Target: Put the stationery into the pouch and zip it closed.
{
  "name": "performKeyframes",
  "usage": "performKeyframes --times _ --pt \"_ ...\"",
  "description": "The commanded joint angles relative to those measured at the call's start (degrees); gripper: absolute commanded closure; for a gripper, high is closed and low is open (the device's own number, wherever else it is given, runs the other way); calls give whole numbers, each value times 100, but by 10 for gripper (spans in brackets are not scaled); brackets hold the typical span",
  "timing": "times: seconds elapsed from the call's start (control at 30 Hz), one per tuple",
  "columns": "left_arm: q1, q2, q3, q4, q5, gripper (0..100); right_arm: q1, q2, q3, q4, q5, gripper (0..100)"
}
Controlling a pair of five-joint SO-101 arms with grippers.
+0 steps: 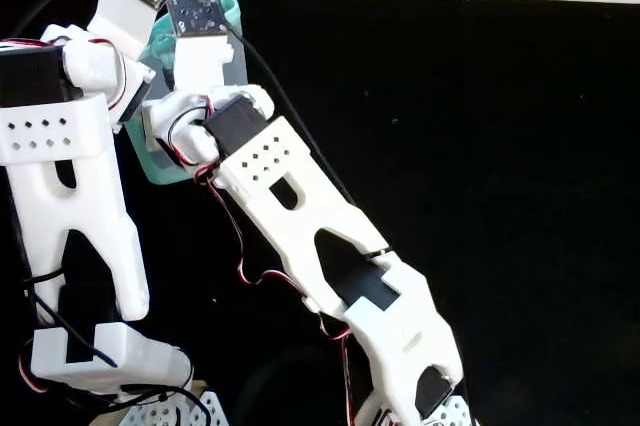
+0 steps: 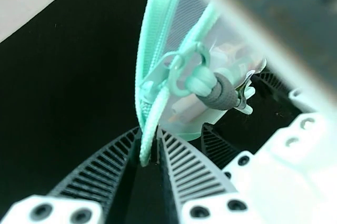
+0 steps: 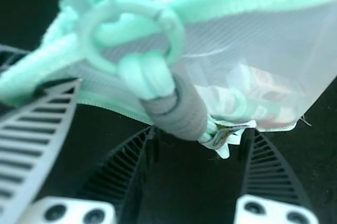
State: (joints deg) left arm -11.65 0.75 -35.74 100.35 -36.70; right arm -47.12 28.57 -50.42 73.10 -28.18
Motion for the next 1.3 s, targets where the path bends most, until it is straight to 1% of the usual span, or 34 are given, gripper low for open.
performKeyframes --times 0.0,0.13,0.23,0.37,0.63,0.67,0.73,0.87,0.9,0.93,1.2,1.27 --pt "101 -40 4 26 53 994 -13 -84 -444 -92 -9 750" --pt "101 -40 4 26 53 994 -4 -75 -514 -110 0 750" --pt "101 -40 4 26 53 994 -4 -75 -514 -127 211 750" --pt "110 -48 4 35 53 994 -4 -75 -514 -462 237 750" --pt "189 -75 4 44 53 994 -4 -66 -497 -681 237 751" --pt "198 -75 4 44 53 994 -4 -66 -479 -725 237 759" --pt "268 -75 4 44 53 994 -4 -66 -479 -760 237 810" --pt "365 -75 4 44 53 994 4 -66 -505 -760 237 985" --pt "365 -75 4 44 53 994 48 -66 -505 -760 237 997" --pt "365 -75 4 44 53 994 92 -66 -505 -760 237 985" --pt "321 -57 13 44 53 994 435 -84 -505 -708 211 993" --pt "321 -57 22 44 44 994 567 -110 -514 -549 211 993"
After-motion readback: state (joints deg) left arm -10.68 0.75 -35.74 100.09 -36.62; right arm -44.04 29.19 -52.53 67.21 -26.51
